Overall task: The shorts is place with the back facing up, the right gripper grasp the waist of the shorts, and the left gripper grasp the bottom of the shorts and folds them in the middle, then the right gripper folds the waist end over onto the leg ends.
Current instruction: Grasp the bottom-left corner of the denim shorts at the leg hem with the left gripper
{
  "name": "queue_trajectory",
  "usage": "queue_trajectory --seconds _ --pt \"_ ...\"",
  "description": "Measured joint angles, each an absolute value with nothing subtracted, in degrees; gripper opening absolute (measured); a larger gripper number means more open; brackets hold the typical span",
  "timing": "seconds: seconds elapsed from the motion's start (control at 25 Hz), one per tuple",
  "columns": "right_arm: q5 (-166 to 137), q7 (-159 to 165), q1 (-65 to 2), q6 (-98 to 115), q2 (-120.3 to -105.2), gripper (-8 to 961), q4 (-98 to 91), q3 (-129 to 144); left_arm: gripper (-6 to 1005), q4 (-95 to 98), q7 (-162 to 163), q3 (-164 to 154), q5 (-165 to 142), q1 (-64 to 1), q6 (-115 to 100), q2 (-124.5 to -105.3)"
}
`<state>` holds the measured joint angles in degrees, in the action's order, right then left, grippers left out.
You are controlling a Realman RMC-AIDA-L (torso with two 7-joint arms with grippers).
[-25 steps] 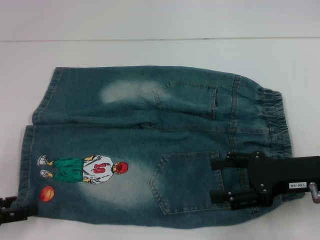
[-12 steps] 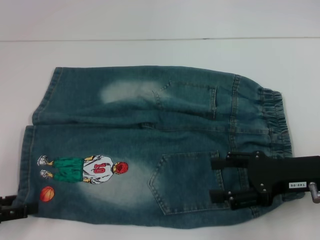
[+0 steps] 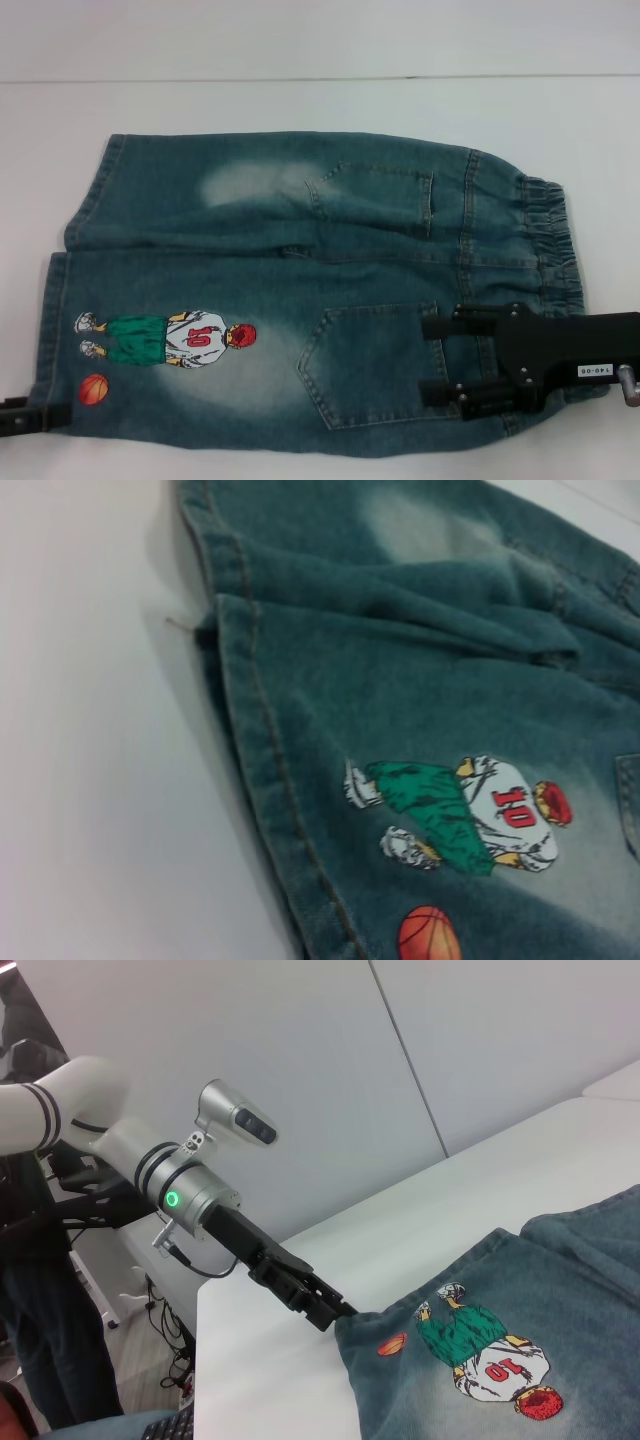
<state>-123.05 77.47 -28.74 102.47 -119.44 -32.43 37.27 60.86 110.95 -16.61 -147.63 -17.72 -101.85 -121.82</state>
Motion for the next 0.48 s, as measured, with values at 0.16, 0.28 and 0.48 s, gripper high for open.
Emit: queue_trajectory --seconds 0.16,0.28,0.48 --pt "-123.0 77.4 -28.7 102.5 -119.44 915 -32.4 37.3 886 61.8 112.1 -16.6 -148.3 -18.1 -102.0 -121.75" --pt "-123.0 77.4 -28.7 102.3 -119.44 915 -32.4 37.3 887 61.9 112.2 -16.7 -148.3 -18.7 -103.2 -121.74" --pt "-123.0 77.4 -28.7 102.0 -119.51 915 -32.4 37.5 887 61.9 111.9 -17.1 -148.3 -19.4 -104.4 -121.76"
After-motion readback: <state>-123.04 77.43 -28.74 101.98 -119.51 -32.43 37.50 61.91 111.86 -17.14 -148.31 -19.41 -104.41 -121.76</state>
